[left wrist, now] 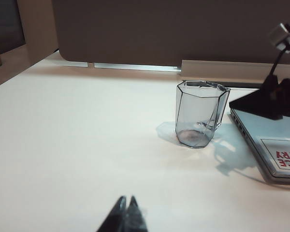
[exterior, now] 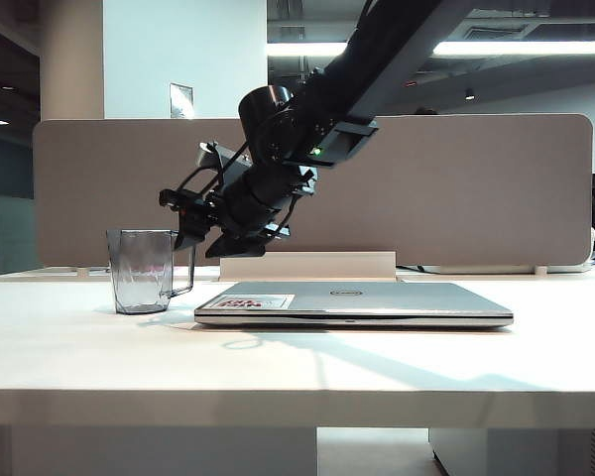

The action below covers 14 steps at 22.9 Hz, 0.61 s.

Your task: Pick up the water cup and place it on the side of the laptop close to you.

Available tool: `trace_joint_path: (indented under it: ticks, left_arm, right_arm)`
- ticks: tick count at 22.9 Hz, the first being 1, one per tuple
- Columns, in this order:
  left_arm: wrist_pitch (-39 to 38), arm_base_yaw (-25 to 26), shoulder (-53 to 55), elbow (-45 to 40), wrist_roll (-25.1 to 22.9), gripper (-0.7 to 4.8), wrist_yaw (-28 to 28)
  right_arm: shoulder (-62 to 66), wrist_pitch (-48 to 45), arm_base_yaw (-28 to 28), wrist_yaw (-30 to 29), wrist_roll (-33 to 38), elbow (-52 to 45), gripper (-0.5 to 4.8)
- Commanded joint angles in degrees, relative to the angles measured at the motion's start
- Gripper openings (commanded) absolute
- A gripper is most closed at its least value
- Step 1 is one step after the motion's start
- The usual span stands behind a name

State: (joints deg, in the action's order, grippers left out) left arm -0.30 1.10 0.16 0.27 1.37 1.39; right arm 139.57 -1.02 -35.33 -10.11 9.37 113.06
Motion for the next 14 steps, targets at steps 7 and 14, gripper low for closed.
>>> trace_joint_path:
  ticks: [7, 14]
  left_arm:
    - [0.33, 0.00, 0.07, 0.17, 0.17, -0.03, -0.11]
    - [0.33, 0.00, 0.07, 0.17, 0.17, -0.03, -0.11]
  right_arm:
    - [2.12, -6.10, -0.52, 1.62, -0.50, 0.39, 1.77]
    - [2.78, -9.55, -0.55, 4.09, 1.62, 0.42, 1.74]
